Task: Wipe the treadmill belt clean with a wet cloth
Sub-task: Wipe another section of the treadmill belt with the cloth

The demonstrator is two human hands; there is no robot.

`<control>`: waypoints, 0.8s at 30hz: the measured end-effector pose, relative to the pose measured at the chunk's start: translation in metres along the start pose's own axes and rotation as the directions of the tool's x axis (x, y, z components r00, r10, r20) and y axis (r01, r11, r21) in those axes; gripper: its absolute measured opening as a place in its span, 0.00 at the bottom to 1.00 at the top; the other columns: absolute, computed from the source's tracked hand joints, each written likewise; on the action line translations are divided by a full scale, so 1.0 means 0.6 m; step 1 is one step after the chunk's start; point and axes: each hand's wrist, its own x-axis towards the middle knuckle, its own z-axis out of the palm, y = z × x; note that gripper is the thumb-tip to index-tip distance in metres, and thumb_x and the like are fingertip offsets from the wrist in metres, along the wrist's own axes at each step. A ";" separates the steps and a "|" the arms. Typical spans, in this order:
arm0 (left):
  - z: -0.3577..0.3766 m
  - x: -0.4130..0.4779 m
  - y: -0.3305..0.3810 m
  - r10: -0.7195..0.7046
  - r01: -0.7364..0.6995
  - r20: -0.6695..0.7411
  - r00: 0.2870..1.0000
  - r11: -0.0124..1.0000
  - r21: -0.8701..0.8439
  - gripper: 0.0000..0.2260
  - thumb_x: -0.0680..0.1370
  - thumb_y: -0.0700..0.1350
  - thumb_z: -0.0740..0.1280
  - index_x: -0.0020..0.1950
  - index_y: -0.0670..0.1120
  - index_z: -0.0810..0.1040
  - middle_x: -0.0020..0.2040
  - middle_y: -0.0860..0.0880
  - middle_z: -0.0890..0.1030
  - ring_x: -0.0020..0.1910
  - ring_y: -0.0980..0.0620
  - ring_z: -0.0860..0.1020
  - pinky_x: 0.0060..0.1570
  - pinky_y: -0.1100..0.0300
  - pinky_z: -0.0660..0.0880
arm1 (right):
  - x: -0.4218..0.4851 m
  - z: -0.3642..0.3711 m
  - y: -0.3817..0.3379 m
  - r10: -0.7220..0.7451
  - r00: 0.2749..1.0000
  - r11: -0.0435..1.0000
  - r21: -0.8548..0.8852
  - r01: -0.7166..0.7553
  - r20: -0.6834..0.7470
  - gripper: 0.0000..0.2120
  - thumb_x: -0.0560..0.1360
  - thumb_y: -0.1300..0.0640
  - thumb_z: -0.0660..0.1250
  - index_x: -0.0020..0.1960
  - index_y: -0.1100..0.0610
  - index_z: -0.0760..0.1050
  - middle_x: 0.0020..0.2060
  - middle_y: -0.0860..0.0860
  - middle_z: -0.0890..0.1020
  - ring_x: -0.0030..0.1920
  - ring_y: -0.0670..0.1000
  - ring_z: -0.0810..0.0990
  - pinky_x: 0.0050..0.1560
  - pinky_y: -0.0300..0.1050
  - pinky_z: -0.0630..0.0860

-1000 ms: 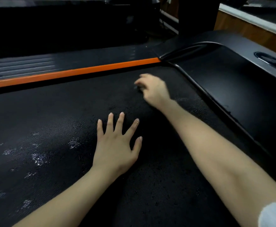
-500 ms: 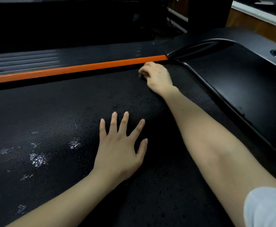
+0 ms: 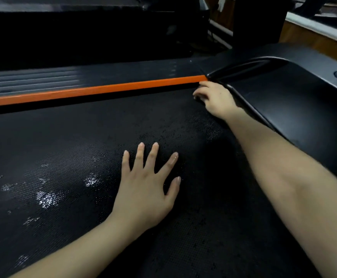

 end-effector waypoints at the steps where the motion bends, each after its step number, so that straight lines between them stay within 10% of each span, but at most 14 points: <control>1: 0.000 0.001 -0.001 -0.001 0.001 0.001 1.000 1.000 -0.006 0.25 0.78 0.62 0.48 0.72 0.58 0.66 0.72 0.42 0.68 0.73 0.37 0.62 0.70 0.36 0.57 | -0.009 -0.012 0.019 0.007 1.000 0.999 -0.031 -0.007 0.008 0.13 0.77 0.61 0.62 0.57 0.51 0.79 0.65 0.52 0.74 0.65 0.57 0.70 0.64 0.50 0.68; 17: -0.007 0.000 0.004 -0.035 0.037 0.080 0.996 0.999 -0.015 0.32 0.72 0.65 0.33 0.76 0.63 0.48 0.78 0.46 0.50 0.77 0.42 0.43 0.73 0.42 0.38 | -0.423 -0.154 0.081 -0.047 0.994 0.993 -0.100 0.056 0.095 0.18 0.76 0.52 0.56 0.60 0.53 0.79 0.64 0.54 0.76 0.66 0.57 0.71 0.68 0.58 0.65; 24: -0.008 0.000 0.003 -0.031 0.030 0.094 0.995 0.999 0.015 0.33 0.71 0.66 0.32 0.76 0.63 0.48 0.78 0.46 0.50 0.77 0.42 0.44 0.73 0.41 0.40 | -0.397 -0.115 -0.017 0.174 0.980 0.985 0.007 -0.174 -0.101 0.15 0.72 0.64 0.64 0.57 0.57 0.80 0.60 0.59 0.78 0.62 0.63 0.75 0.66 0.54 0.65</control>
